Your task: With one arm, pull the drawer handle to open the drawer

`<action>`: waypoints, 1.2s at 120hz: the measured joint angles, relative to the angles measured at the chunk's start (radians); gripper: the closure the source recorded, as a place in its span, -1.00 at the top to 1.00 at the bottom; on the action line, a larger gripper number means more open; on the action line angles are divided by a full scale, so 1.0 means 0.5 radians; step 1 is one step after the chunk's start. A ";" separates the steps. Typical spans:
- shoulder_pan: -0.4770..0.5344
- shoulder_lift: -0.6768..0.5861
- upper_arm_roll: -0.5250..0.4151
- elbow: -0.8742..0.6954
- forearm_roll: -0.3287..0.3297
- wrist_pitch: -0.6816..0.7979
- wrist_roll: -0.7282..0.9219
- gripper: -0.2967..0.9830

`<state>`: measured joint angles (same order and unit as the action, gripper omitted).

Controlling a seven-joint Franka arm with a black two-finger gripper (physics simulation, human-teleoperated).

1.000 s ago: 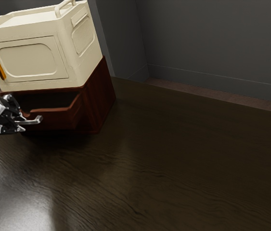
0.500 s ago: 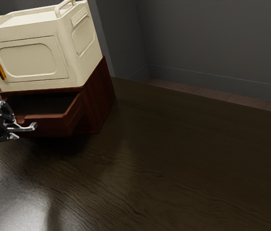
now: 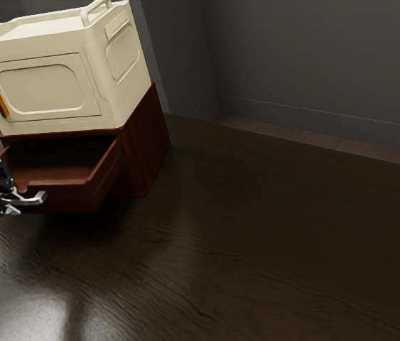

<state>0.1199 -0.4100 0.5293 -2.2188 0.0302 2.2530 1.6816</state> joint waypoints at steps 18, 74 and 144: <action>0.000 -0.025 0.000 -0.008 0.013 -0.062 0.003 -0.40; 0.000 -0.154 -0.008 -0.005 0.031 -0.152 0.027 -0.40; 0.046 -0.145 -0.371 0.646 0.620 -1.306 -0.649 0.47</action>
<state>0.1427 -0.4823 0.3439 -1.8956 0.3401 1.6002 1.3571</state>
